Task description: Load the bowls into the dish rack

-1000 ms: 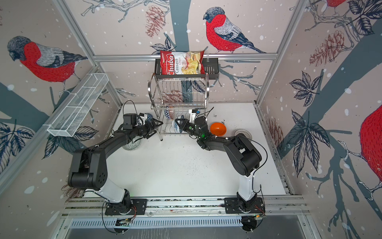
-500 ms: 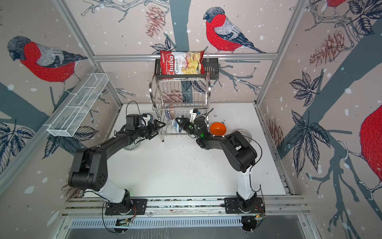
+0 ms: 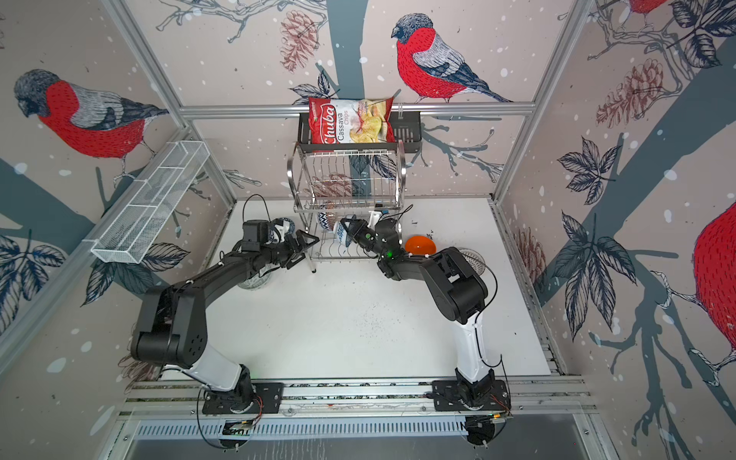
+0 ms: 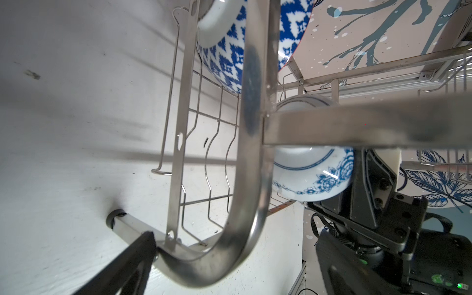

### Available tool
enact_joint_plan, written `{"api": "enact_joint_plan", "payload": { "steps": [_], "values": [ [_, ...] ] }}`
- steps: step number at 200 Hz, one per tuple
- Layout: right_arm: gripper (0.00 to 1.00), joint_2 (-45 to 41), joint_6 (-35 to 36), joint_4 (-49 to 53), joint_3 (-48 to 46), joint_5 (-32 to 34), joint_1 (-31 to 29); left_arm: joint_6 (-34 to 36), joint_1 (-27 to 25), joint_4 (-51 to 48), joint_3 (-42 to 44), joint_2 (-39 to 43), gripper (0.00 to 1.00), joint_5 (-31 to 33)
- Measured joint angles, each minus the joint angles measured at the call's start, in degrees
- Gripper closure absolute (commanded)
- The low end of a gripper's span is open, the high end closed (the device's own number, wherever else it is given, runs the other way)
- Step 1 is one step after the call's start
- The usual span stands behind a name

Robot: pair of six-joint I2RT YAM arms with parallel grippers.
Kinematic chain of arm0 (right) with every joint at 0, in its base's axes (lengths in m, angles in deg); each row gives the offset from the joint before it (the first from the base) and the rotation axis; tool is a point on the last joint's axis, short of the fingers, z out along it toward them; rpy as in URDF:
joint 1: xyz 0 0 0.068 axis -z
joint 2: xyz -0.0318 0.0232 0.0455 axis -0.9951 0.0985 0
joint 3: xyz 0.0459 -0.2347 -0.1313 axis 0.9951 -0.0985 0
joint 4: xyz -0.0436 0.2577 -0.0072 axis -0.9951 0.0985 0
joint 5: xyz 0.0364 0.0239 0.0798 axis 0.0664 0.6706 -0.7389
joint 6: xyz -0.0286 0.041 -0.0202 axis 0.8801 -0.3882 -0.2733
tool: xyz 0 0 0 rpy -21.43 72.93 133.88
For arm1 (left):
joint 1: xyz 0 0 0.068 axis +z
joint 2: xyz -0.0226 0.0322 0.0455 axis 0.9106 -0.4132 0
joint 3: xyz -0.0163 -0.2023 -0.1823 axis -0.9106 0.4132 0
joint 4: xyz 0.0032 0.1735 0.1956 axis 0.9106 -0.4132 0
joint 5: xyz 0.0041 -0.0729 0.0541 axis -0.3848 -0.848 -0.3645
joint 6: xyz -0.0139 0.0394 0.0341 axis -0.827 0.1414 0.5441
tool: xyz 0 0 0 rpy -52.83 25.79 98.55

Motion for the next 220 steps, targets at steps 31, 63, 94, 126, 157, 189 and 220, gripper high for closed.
{"api": "enact_joint_plan", "payload": {
  "steps": [31,63,94,126,157,189,220],
  "values": [
    [1.0,1.6,-0.2,-0.3,2.3,-1.0,0.3,0.2,0.0,-1.0,-0.4,0.0,0.02,0.0],
    [1.0,4.0,-0.4,-0.2,4.6,-2.3,1.6,0.7,-0.1,-2.4,-1.4,0.0,0.02,0.0],
    [1.0,6.7,-1.2,-0.3,7.4,-3.7,2.5,1.2,-0.1,-3.0,-2.2,0.0,0.02,0.1],
    [1.0,8.8,-1.3,-1.0,9.4,-5.3,2.8,1.5,-0.1,-4.0,-2.2,0.0,0.02,0.1],
    [1.0,10.4,-1.7,-2.0,11.2,-5.9,3.1,1.5,-0.2,-4.1,-2.2,0.0,0.02,0.1],
    [1.0,11.9,-3.0,-3.2,12.6,-5.9,3.4,1.5,-0.2,-4.3,-1.9,0.0,0.02,0.1],
    [1.0,13.4,-3.4,-4.1,14.1,-5.7,3.8,1.5,-0.2,-4.3,-1.8,0.0,0.02,0.1]
  ]
}}
